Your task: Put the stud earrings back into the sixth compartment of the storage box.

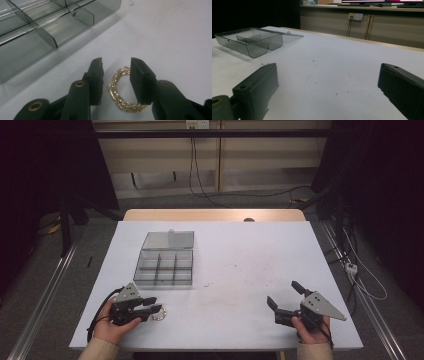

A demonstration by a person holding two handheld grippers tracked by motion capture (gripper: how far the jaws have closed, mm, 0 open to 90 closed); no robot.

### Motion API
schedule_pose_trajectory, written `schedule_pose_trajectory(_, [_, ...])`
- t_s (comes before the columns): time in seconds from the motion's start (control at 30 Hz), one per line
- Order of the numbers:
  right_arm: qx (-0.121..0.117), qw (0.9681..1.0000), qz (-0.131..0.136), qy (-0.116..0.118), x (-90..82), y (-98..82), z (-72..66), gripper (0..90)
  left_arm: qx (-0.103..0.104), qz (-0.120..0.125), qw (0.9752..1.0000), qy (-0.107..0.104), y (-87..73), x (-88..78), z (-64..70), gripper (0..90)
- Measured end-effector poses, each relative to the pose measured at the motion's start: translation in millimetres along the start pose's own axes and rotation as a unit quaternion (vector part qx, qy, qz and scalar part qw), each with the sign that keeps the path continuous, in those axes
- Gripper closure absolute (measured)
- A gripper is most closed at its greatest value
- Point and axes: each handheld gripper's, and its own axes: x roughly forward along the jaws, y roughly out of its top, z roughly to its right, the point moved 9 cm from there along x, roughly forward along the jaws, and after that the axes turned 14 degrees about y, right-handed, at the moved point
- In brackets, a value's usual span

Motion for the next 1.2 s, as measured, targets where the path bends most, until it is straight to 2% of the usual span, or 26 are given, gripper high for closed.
schedule_pose_trajectory(0.03, [0.0,1.0,0.0,0.0,0.0,0.0,0.0,2.5,0.001,0.001,1.0,0.01,0.3,1.7,0.5,63.3])
schedule_pose_trajectory(0.07, [0.001,1.0,0.001,0.0,-0.3,0.1,-0.2,2.5,0.009,-0.002,0.9999,0.006,0.1,2.1,0.6,64.8])
schedule_pose_trajectory(0.1, [0.0,1.0,0.0,0.0,-0.5,0.0,-0.2,2.5,0.009,-0.002,0.9999,0.014,0.0,3.4,0.6,65.8])
schedule_pose_trajectory(0.13, [0.0,1.0,0.0,0.0,-0.5,0.0,-0.2,2.5,0.013,-0.008,0.9998,0.008,-1.0,3.8,1.1,65.8])
schedule_pose_trajectory(0.2, [0.0,1.0,0.0,0.0,-0.8,-0.1,-0.4,2.5,0.013,-0.013,0.9998,0.012,-2.8,6.0,1.7,67.2])
schedule_pose_trajectory(0.23, [-0.001,1.0,-0.001,-0.001,-1.2,-0.3,-0.3,2.5,0.011,-0.018,0.9997,0.011,-4.1,6.1,2.5,69.9])
schedule_pose_trajectory(0.3, [0.0,1.0,0.0,0.0,-1.4,-0.3,-0.4,2.5,0.007,-0.015,0.9998,0.012,-3.2,6.2,3.1,71.8])
schedule_pose_trajectory(0.33, [0.001,1.0,0.0,-0.001,-1.8,-0.4,-0.1,2.5,0.015,-0.022,0.9995,0.014,-3.8,5.3,2.2,76.8])
schedule_pose_trajectory(0.47, [0.002,1.0,0.0,-0.001,-2.1,-0.6,0.1,2.6,0.017,-0.022,0.9992,0.027,-2.5,5.5,1.4,84.3])
schedule_pose_trajectory(0.63, [0.001,1.0,0.0,-0.001,-1.7,-0.6,0.2,2.6,0.009,-0.018,0.9997,0.014,1.1,2.9,3.0,85.5])
schedule_pose_trajectory(0.7, [0.001,1.0,0.0,0.0,-1.5,-0.6,0.1,2.6,0.013,-0.018,0.9996,0.019,2.4,1.8,2.3,85.6])
schedule_pose_trajectory(0.83, [0.001,1.0,0.001,0.0,-1.5,-0.3,-0.1,2.6,0.006,-0.008,0.9998,0.014,8.7,-2.3,3.1,86.9])
schedule_pose_trajectory(0.87, [0.001,1.0,0.0,-0.001,-1.5,-0.4,0.2,2.6,-0.002,0.001,0.9999,0.012,11.8,-2.5,3.4,86.9])
schedule_pose_trajectory(1.0, [0.001,1.0,0.001,-0.002,-1.9,-0.1,0.5,2.6,0.0,-0.006,0.9999,0.012,10.7,-2.5,2.6,87.0])
schedule_pose_trajectory(1.2, [0.002,1.0,0.002,-0.001,-2.2,0.1,0.2,2.6,-0.014,0.005,0.9998,0.012,17.0,-5.8,2.5,87.1])
